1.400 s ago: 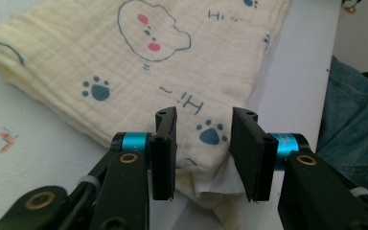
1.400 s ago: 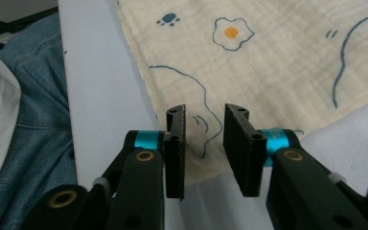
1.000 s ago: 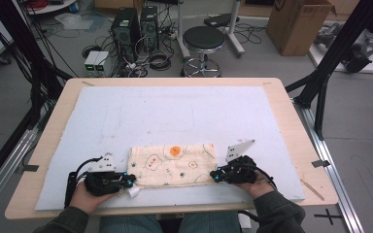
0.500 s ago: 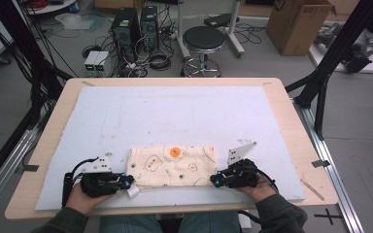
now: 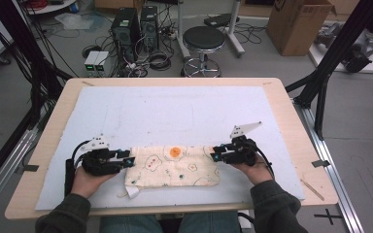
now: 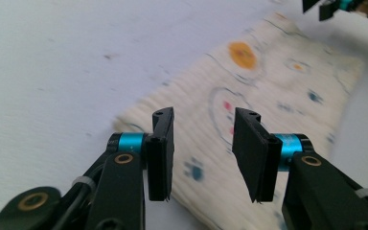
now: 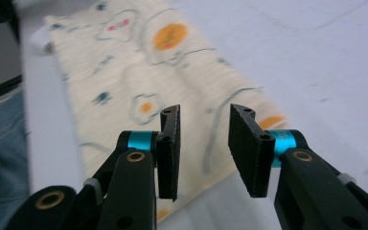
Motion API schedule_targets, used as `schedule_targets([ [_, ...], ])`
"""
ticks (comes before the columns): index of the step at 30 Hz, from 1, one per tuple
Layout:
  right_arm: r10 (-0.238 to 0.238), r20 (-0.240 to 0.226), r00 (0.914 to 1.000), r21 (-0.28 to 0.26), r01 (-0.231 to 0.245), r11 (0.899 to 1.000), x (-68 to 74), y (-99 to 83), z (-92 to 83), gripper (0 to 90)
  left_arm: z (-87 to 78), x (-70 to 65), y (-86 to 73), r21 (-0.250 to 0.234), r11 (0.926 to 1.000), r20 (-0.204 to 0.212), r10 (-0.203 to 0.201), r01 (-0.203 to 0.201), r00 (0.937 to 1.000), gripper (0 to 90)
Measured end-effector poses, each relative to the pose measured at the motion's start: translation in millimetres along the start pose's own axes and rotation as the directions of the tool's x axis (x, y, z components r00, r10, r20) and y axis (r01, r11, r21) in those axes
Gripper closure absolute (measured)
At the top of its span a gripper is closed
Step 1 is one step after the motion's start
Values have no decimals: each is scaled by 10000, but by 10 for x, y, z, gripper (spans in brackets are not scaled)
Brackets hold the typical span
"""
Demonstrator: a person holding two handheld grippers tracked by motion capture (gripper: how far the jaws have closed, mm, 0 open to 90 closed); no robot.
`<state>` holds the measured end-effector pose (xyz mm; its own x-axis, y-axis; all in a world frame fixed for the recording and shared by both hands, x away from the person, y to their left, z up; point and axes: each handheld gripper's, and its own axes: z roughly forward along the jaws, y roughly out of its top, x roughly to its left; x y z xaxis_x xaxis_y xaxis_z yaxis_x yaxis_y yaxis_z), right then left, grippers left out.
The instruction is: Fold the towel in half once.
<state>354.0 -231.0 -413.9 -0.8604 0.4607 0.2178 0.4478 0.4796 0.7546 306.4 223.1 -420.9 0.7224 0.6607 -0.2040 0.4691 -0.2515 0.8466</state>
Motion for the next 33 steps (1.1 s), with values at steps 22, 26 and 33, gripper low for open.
schedule_targets([
  [22,1024,-105,9947,830,-1012,9914,-412,108,385,834,390,345,37,1243,9877,-631,-879,952,9941,846],
  [26,986,228,9949,675,-999,9927,-389,120,344,854,360,333,45,1120,9907,-913,-675,776,9935,862],
  [33,729,813,9940,268,-753,9968,-367,151,266,858,326,327,85,348,9958,-1309,-791,843,9882,865],
])
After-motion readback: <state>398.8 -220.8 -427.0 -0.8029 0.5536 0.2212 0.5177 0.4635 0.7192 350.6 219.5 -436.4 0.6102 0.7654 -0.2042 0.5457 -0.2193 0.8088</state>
